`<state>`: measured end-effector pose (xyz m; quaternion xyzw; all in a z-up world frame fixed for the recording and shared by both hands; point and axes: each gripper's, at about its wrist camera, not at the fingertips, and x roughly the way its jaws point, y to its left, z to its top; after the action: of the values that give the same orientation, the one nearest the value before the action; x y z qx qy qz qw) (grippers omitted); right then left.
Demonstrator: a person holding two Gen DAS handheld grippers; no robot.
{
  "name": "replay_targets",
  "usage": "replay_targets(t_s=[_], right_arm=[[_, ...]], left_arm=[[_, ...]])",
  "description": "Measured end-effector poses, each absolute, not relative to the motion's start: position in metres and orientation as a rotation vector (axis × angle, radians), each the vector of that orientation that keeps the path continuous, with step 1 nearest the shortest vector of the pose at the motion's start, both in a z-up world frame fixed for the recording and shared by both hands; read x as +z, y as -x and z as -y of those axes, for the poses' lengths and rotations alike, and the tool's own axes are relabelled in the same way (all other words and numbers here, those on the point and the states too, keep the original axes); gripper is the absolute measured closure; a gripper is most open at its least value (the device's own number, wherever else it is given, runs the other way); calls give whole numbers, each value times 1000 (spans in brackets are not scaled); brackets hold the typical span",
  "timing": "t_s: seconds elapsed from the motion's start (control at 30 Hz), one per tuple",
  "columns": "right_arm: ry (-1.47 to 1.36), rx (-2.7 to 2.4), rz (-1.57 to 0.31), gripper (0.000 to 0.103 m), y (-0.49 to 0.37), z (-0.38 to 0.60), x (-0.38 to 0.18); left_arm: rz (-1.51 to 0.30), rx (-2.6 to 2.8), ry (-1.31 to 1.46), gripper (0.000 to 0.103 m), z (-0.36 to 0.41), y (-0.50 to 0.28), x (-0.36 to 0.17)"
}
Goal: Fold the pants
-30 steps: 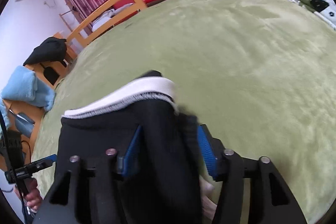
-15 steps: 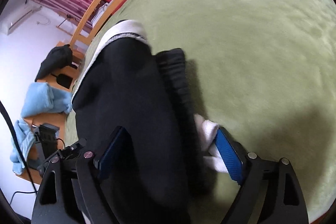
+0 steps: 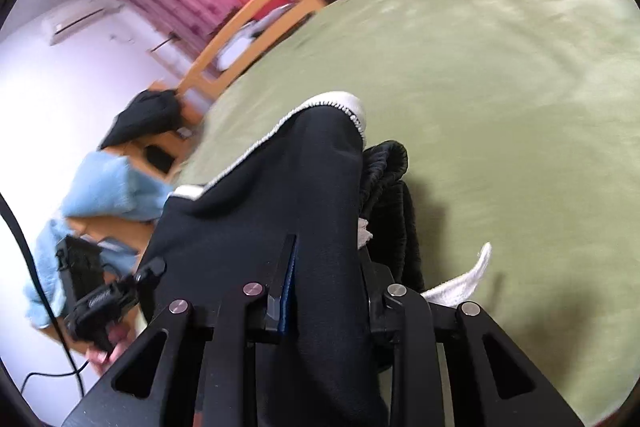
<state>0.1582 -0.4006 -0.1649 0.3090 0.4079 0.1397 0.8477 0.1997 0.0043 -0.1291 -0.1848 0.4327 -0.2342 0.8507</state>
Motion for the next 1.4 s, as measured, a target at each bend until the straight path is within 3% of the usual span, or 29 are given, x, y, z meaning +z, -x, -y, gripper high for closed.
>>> replay_targets(t_s=[0.17,0.23,0.3,0.5,0.63,0.8,0.93,1.0,1.1,1.2,1.27,1.4], right_arm=[[-547,359,-924,78,-193,313,-192],[-501,298,-983,60,-204,295,-213],[-497,271,-994,59,-204,295,-216],[-280,169,-843,59,-150,293,-155],[-128,263,-734,70,-107,259,-144],[-36,244,-865,72,-100,247,-203],[-1,265,-866,74,-105,248,-189],[-31,294,-810,73,-109,256,-168],[-22,317,-704,64,-134,259,-141],[-19,332,-688,64,-181,247,-134],[-38,356,-702,67,-215,243,-140],[23,244,-825,103,-266,235,-178]], left_arm=[[-941,-328,219,82,-48,-215,-134],[-1026,-287,208,74,-56,-228,-160],[-1076,-231,194,67,-62,-229,-178],[-934,-174,73,47,-61,-170,-151],[-877,-251,60,45,-43,-120,-154],[-918,-182,37,37,-41,-102,-200],[-927,-227,63,37,-49,-110,-175],[-889,-241,100,37,-57,-122,-158],[-851,-255,133,37,-62,-155,-142],[-822,-298,162,37,-50,-198,-134],[-823,-325,197,37,-45,-225,-135],[-932,-219,157,39,-31,-281,-172]])
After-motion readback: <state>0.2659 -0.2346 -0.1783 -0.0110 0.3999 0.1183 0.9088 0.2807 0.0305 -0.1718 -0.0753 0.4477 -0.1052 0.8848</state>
